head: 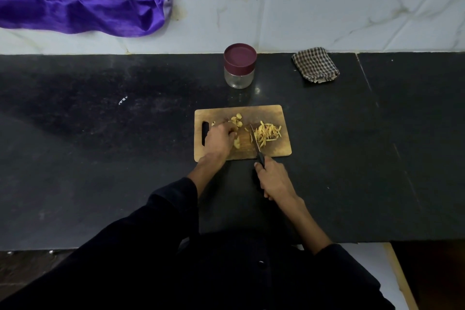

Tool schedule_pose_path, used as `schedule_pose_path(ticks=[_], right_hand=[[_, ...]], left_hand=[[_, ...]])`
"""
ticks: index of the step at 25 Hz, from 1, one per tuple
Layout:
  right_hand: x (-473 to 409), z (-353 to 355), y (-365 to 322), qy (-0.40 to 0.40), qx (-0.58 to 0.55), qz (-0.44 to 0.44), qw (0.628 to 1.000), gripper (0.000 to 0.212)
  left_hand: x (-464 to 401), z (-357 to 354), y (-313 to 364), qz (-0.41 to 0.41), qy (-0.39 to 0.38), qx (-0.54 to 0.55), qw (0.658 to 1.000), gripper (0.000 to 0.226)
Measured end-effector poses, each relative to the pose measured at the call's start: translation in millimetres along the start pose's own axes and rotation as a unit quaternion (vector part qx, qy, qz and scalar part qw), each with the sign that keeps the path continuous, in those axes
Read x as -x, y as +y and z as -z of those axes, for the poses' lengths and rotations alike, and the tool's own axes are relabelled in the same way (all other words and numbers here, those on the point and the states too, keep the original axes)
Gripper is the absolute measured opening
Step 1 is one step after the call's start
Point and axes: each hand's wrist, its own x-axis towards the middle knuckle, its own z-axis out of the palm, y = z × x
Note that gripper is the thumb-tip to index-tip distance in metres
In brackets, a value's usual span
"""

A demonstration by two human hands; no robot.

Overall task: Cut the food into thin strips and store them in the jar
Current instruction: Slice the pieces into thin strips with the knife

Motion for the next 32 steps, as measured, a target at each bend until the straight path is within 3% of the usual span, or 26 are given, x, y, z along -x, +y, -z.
schedule_pose_path(ticks=[7,15,21,24,27,32], right_hand=[[-2.8,-6.3,1.8,0.009,0.01,0.01,1.0,0.029],[-2.2,-5.9,2.7,0.009,0.006,0.011,1.0,0.029],[-2.5,-4.9,4.8,0.01,0.005,0.009,1.0,0.027],[-1.5,-5.4,4.0,0.002,0.011,0.005,1.0,0.027],[-1.1,-5.2,2.2,-0.004,0.014,0.004,1.0,0.027],[-1.2,-3.3,3.1,-0.004,0.013,0.001,1.0,0.027]], left_hand=[[-11.3,3.6,7.7,0.012,-0.07,-0.034,0.997,0.036],[-18.6,15.8,10.5,-0.001,-0.115,-0.051,0.992,0.019],[-8.1,26.9,7.7,0.011,-0.06,0.036,0.998,0.017],[2.8,26.7,5.4,0.012,-0.068,0.075,0.995,0.019],[9.3,17.7,1.9,0.035,-0.08,0.104,0.991,0.017],[13.3,7.8,0.3,0.077,-0.032,0.132,0.988,0.012]])
